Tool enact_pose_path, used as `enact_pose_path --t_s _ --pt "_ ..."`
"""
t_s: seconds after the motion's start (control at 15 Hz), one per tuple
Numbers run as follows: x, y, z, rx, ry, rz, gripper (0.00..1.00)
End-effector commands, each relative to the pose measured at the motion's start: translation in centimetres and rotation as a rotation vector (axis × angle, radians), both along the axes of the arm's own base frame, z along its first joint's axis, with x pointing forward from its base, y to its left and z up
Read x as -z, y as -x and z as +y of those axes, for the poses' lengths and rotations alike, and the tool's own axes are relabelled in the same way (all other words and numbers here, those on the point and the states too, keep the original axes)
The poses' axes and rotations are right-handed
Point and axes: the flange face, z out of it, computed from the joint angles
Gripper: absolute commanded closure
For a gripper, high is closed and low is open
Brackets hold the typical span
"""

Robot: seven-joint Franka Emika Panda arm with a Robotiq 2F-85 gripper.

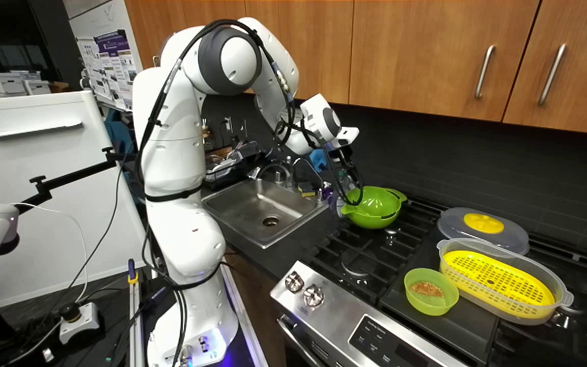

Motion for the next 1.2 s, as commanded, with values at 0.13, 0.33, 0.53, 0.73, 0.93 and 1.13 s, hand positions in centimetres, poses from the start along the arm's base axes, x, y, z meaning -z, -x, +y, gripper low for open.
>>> enact_pose_path --t_s 0.13,0.33,0.53,0.73,0.93,1.13 --pt "-0.06 -0.01 0.00 0.000 0.000 0.001 0.12" --pt "-0.06 -0.01 0.00 0.000 0.000 0.001 0.03" --pt "-0.35 0.03 0.01 0.000 0.003 -0.005 0.00" --pt "-0.52 0.13 -0.08 0.002 0.006 -0.005 0.00" --pt "-0.64 0.18 -0.20 0.004 0.004 -0.010 0.00" --pt "-0.62 0.17 -0.40 0.008 0.004 -0.008 0.00"
